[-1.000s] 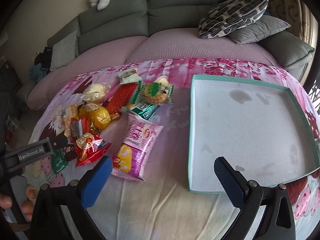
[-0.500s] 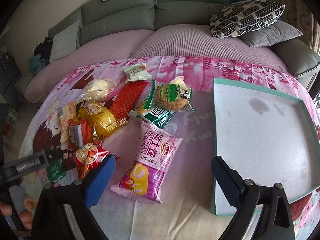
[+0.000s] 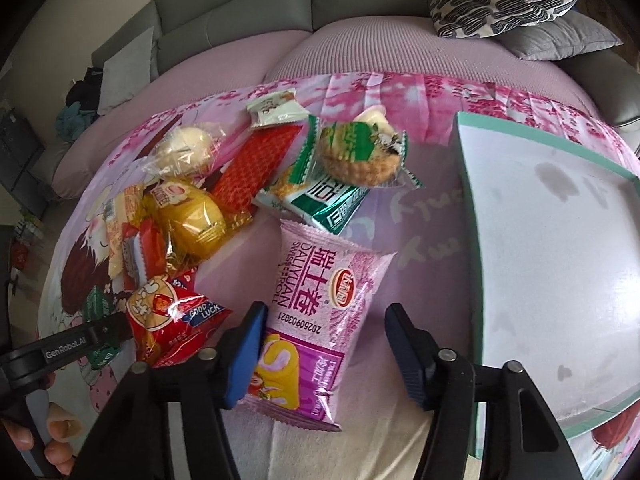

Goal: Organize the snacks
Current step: 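Grasp the pink-purple bread bag with the right tool while the left tool grasps the green biscuit pack, then carry both packs over the white tray and open both tools to drop them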

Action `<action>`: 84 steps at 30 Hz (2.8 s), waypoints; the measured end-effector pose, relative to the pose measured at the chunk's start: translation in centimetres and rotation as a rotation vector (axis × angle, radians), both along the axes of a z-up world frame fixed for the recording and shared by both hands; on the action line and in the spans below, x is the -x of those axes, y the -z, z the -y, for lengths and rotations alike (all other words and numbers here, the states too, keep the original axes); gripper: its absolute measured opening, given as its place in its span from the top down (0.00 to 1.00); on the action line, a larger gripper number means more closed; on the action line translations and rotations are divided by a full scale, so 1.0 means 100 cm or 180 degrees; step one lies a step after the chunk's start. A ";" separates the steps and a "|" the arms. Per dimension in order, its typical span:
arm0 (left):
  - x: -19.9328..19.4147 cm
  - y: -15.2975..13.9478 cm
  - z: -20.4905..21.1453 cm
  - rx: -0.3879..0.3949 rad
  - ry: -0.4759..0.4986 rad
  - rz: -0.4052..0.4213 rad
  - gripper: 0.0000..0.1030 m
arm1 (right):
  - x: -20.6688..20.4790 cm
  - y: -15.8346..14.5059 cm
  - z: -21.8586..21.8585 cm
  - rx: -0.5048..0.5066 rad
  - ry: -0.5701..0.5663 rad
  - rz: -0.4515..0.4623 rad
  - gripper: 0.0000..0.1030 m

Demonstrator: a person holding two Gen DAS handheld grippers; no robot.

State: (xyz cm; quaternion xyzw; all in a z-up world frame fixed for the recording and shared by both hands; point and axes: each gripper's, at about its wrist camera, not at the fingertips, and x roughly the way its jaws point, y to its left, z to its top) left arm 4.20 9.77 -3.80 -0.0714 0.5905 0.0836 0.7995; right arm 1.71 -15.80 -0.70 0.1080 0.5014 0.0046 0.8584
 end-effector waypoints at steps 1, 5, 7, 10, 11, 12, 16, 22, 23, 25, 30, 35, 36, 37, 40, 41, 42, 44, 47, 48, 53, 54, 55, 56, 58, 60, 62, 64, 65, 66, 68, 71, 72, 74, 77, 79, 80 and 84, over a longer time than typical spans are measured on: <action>-0.001 0.001 0.004 -0.0036 0.0019 0.0009 0.48 | 0.000 0.002 -0.001 -0.0007 -0.0009 -0.0021 0.45; -0.001 -0.001 0.014 -0.0070 0.0105 0.0062 0.60 | -0.001 0.005 -0.002 0.0066 -0.0004 -0.0014 0.50; -0.005 -0.001 0.021 -0.0103 0.0123 0.0059 0.60 | 0.000 0.005 0.000 0.0069 0.0010 -0.0005 0.53; -0.006 -0.002 0.023 -0.0063 0.0106 0.0064 0.60 | 0.000 0.004 0.001 0.0049 0.0012 0.0000 0.55; -0.006 -0.003 0.024 -0.0059 0.0107 0.0066 0.60 | 0.000 0.004 0.002 0.0031 0.0011 0.0004 0.56; -0.004 -0.003 0.024 -0.0051 0.0117 0.0072 0.60 | 0.001 0.003 0.003 0.0011 0.0013 0.0008 0.56; 0.004 -0.011 0.025 0.0032 0.0179 0.0111 0.60 | 0.003 0.002 0.005 -0.0034 0.0029 0.0011 0.58; 0.010 -0.024 0.038 0.0071 0.0259 0.0237 0.60 | 0.008 -0.004 0.010 -0.0075 0.0064 0.0049 0.59; 0.011 -0.027 0.039 0.0076 0.0257 0.0253 0.60 | 0.010 -0.006 0.011 -0.0079 0.0069 0.0075 0.59; 0.015 -0.042 0.040 0.0078 0.0254 0.0300 0.60 | 0.012 -0.011 0.014 -0.0103 0.0081 0.0119 0.59; 0.022 -0.065 0.045 0.0093 0.0272 0.0506 0.60 | 0.018 -0.026 0.020 -0.0160 0.0114 0.0265 0.59; 0.025 -0.083 0.058 0.0097 0.0350 0.0656 0.60 | 0.019 -0.034 0.030 -0.0156 0.0188 0.0330 0.59; 0.022 -0.081 0.057 0.0108 0.0370 0.0671 0.60 | 0.019 -0.035 0.033 -0.0168 0.0221 0.0333 0.59; 0.021 -0.084 0.062 0.0123 0.0398 0.0690 0.60 | 0.019 -0.037 0.037 -0.0178 0.0253 0.0343 0.59; 0.018 -0.092 0.076 0.0148 0.0503 0.0745 0.60 | 0.020 -0.046 0.049 -0.0135 0.0353 0.0415 0.59; 0.019 -0.095 0.082 0.0148 0.0553 0.0764 0.60 | 0.021 -0.050 0.055 -0.0108 0.0397 0.0453 0.59; 0.019 -0.098 0.089 0.0147 0.0612 0.0782 0.60 | 0.021 -0.053 0.060 -0.0082 0.0440 0.0479 0.59; 0.013 -0.100 0.103 0.0188 0.0725 0.0794 0.60 | 0.020 -0.058 0.073 -0.0028 0.0564 0.0516 0.59; 0.008 -0.104 0.128 0.0254 0.0894 0.0786 0.60 | 0.017 -0.060 0.094 0.0048 0.0774 0.0521 0.59; 0.007 -0.105 0.137 0.0253 0.0948 0.0795 0.60 | 0.016 -0.060 0.100 0.0112 0.0838 0.0511 0.59; -0.001 -0.107 0.181 0.0381 0.1201 0.0755 0.60 | 0.012 -0.053 0.130 0.0158 0.1126 0.0406 0.59; -0.001 -0.109 0.191 0.0384 0.1269 0.0763 0.60 | 0.012 -0.052 0.137 0.0160 0.1183 0.0391 0.59; -0.002 -0.110 0.200 0.0376 0.1322 0.0775 0.60 | 0.013 -0.051 0.143 0.0180 0.1228 0.0378 0.59; -0.004 -0.111 0.211 0.0369 0.1395 0.0780 0.60 | 0.014 -0.049 0.149 0.0200 0.1277 0.0366 0.59; -0.008 -0.111 0.229 0.0439 0.1509 0.0766 0.60 | 0.016 -0.048 0.161 0.0203 0.1368 0.0349 0.59; -0.013 -0.108 0.246 0.0534 0.1602 0.0705 0.60 | 0.018 -0.046 0.173 0.0184 0.1459 0.0337 0.59; -0.019 -0.104 0.263 0.0555 0.1690 0.0659 0.60 | 0.019 -0.045 0.185 0.0190 0.1540 0.0325 0.59; -0.025 -0.100 0.280 0.0520 0.1775 0.0630 0.60 | 0.020 -0.043 0.197 0.0186 0.1620 0.0305 0.59; -0.027 -0.098 0.287 0.0512 0.1803 0.0603 0.60 | 0.020 -0.041 0.204 0.0167 0.1677 0.0293 0.59; -0.029 -0.096 0.294 0.0527 0.1836 0.0578 0.60 | 0.021 -0.041 0.210 0.0152 0.1719 0.0284 0.59; -0.033 -0.092 0.307 0.0518 0.1876 0.0550 0.60 | 0.022 -0.038 0.222 0.0134 0.1808 0.0268 0.59; -0.034 -0.086 0.323 0.0491 0.1946 0.0540 0.60 | 0.025 -0.035 0.238 0.0144 0.1924 0.0254 0.59; -0.036 -0.083 0.330 0.0499 0.1970 0.0526 0.60 | 0.025 -0.034 0.244 0.0130 0.1955 0.0253 0.59; -0.039 -0.080 0.337 0.0511 0.1960 0.0507 0.60 | 0.026 -0.031 0.253 0.0116 0.2012 0.0247 0.59; -0.043 -0.075 0.349 0.0458 0.1973 0.0519 0.60 | 0.026 -0.028 0.261 0.0181 0.2032 0.0257 0.59; -0.045 -0.071 0.358 0.0415 0.2023 0.0520 0.60 | 0.025 -0.025 0.265 0.0224 0.2025 0.0250 0.59; -0.046 -0.069 0.362 0.0398 0.2047 0.0509 0.60 | 0.025 -0.023 0.267 0.0216 0.2026 0.0246 0.59; -0.053 -0.060 0.374 0.0369 0.2080 0.0472 0.60 | 0.024 -0.012 0.273 0.0134 0.2067 0.0166 0.59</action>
